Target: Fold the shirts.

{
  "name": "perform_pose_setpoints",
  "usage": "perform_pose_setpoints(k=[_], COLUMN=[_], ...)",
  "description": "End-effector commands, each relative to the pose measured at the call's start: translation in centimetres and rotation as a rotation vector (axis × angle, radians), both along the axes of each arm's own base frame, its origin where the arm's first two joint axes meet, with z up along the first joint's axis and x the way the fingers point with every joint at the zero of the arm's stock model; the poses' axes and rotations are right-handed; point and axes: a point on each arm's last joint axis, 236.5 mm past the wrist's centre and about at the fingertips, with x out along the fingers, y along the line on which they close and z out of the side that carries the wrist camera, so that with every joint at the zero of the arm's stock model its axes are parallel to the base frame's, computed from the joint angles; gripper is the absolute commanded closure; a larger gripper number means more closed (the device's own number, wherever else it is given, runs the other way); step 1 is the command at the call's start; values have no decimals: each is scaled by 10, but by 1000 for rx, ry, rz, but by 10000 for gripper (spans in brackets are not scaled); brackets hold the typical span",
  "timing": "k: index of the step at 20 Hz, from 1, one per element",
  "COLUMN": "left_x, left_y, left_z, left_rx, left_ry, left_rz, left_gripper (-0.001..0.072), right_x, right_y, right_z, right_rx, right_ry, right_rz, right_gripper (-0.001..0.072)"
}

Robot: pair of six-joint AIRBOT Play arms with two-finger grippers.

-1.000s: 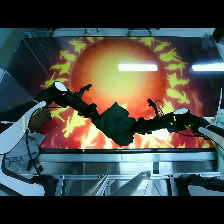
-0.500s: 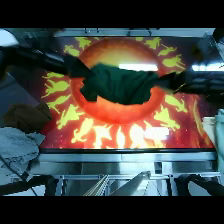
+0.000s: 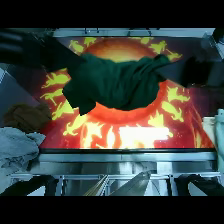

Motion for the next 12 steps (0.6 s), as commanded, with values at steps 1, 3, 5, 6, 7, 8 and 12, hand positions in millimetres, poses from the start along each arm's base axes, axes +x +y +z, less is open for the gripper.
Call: perform_pose_setpoints(k=[1, 3, 5, 6, 7, 8, 12], left_x=[-11, -11, -1, 6, 11, 15, 22], left_y=[-18, -17, 6, 21, 38, 57, 110], left_z=[-68, -115, -154, -167, -178, -189, -237], left_rx=[58, 120, 226, 261, 290, 319, 396], left_ry=[164, 281, 368, 415, 466, 516, 656], left_rz=[-62, -76, -42, -7, 22, 51, 182], left_gripper=[684, 573, 59, -11, -12, -12, -11], right_x=[-6, -3, 6, 10, 13, 15, 12], right_y=[29, 31, 17, 6, -5, -17, -45], right_z=[-75, -116, -146, -157, -168, -182, -237], right_rx=[-207, -305, -395, -439, -486, -551, -703], right_ry=[115, 235, 320, 343, 364, 384, 488], right_rz=[56, 59, 19, -6, -34, -61, -139], right_gripper=[697, 427, 79, 79, 79, 79, 79])
